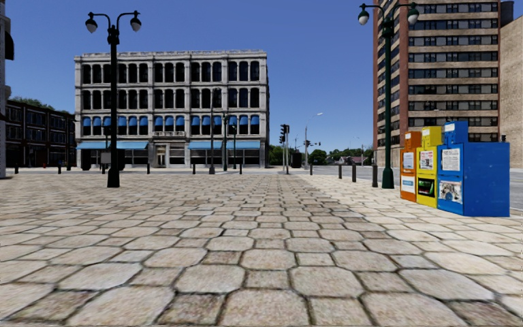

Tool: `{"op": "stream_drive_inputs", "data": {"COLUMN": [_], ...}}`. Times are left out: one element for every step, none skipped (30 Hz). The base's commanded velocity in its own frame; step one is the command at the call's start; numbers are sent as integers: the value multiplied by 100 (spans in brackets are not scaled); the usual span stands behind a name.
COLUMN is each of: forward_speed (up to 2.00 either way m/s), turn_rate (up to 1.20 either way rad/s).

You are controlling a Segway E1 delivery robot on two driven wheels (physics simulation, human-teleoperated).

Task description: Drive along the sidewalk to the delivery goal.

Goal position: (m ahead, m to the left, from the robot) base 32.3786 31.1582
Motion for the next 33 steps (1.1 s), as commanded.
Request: {"op": "stream_drive_inputs", "data": {"forward_speed": [200,200,200,200,200,200,200,200,200,200,200,200,200,200,200,200,200,200,200,200,200,200,200,200,200,200,200,200,200,200,200,200,200], "turn_rate": [0,0,0,0,0,0,0,0,0,0,0,0,0,0,0,0,0,0,0,0,0,0,0,0,0,0,0,0,0,0,0,0,0]}}
